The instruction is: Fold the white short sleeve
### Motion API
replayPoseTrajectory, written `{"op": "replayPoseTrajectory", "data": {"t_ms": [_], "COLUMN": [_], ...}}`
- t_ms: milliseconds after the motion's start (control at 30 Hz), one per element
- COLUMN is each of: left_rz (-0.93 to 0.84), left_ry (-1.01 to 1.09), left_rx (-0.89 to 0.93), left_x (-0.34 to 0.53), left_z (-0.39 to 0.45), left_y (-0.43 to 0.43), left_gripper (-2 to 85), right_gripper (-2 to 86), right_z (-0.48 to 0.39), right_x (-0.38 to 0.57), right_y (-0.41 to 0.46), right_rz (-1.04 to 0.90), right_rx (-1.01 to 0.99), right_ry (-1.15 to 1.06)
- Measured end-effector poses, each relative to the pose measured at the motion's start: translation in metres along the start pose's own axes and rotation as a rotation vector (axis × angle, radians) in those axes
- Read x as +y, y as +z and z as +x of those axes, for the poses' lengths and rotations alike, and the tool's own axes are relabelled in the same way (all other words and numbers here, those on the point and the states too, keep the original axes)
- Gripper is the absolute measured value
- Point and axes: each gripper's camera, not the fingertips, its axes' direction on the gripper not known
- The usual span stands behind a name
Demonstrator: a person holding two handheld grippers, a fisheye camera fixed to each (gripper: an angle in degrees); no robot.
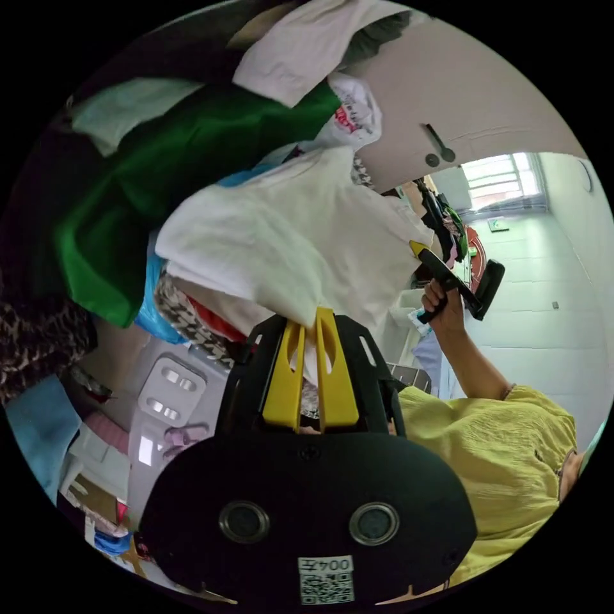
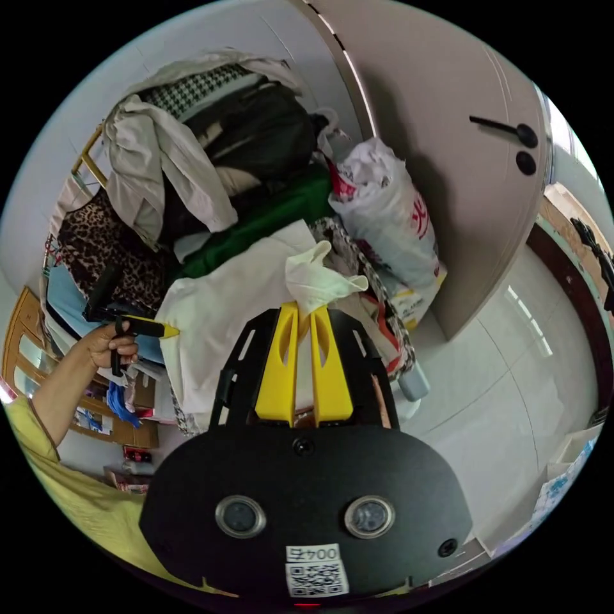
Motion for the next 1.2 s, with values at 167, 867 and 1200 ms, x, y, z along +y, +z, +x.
{"op": "replayPoseTrajectory", "data": {"t_ms": [167,867,1200], "left_rz": [0.009,0.006,0.506], "left_ry": [-0.117,-0.13,-0.021], "left_rx": [0.084,-0.099,-0.587], "left_x": [0.02,0.072,0.146], "left_z": [-0.047,-0.061,0.031], "left_y": [-0.02,-0.059,-0.134], "left_gripper": [4.8,5.5,7.8], "right_gripper": [3.6,5.5,11.3], "right_z": [0.033,0.072,0.039], "right_x": [0.001,-0.023,-0.082], "right_y": [0.041,0.137,0.105], "right_rz": [-0.065,-0.254,0.02], "right_rx": [-0.028,0.002,0.072], "right_ry": [0.072,-0.001,-0.339]}}
